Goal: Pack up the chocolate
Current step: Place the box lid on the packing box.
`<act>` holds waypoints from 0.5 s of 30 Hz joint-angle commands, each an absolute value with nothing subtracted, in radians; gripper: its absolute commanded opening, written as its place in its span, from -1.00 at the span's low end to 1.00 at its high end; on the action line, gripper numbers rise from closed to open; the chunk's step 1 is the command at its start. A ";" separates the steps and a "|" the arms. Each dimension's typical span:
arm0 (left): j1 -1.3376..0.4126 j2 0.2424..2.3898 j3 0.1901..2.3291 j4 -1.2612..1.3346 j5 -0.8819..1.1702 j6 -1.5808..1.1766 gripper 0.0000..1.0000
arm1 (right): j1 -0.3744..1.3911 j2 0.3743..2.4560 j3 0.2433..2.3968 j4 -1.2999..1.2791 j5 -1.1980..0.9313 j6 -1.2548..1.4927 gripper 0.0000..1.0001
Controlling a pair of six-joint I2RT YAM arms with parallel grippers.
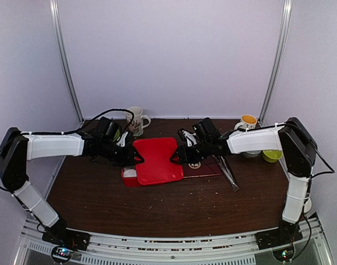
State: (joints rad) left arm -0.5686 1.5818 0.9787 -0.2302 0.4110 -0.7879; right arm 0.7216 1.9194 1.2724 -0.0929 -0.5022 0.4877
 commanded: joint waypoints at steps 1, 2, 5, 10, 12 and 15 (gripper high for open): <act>-0.523 1.643 1.035 -0.220 0.435 -0.715 -0.37 | 0.757 1.965 1.360 0.000 -0.626 0.521 0.08; -0.510 1.651 1.040 -0.222 0.443 -0.702 -0.37 | 0.759 1.979 1.377 0.001 -0.626 0.525 0.08; -0.480 1.669 1.055 -0.231 0.465 -0.673 -0.37 | 0.768 2.011 1.418 0.006 -0.627 0.536 0.08; -0.440 1.667 1.064 -0.252 0.461 -0.646 -0.37 | 0.783 2.037 1.442 0.023 -0.622 0.549 0.08; -0.426 1.670 1.065 -0.259 0.458 -0.633 -0.37 | 0.788 2.041 1.442 0.036 -0.621 0.556 0.09; -0.402 1.678 1.067 -0.274 0.455 -0.616 -0.37 | 0.796 2.051 1.438 0.070 -0.621 0.572 0.10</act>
State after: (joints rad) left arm -0.4278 1.6508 1.0420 -0.2905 0.5098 -0.6689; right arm 0.7399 2.0445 1.3911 -0.0654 -0.5236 0.5510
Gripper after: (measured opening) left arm 0.317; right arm 0.548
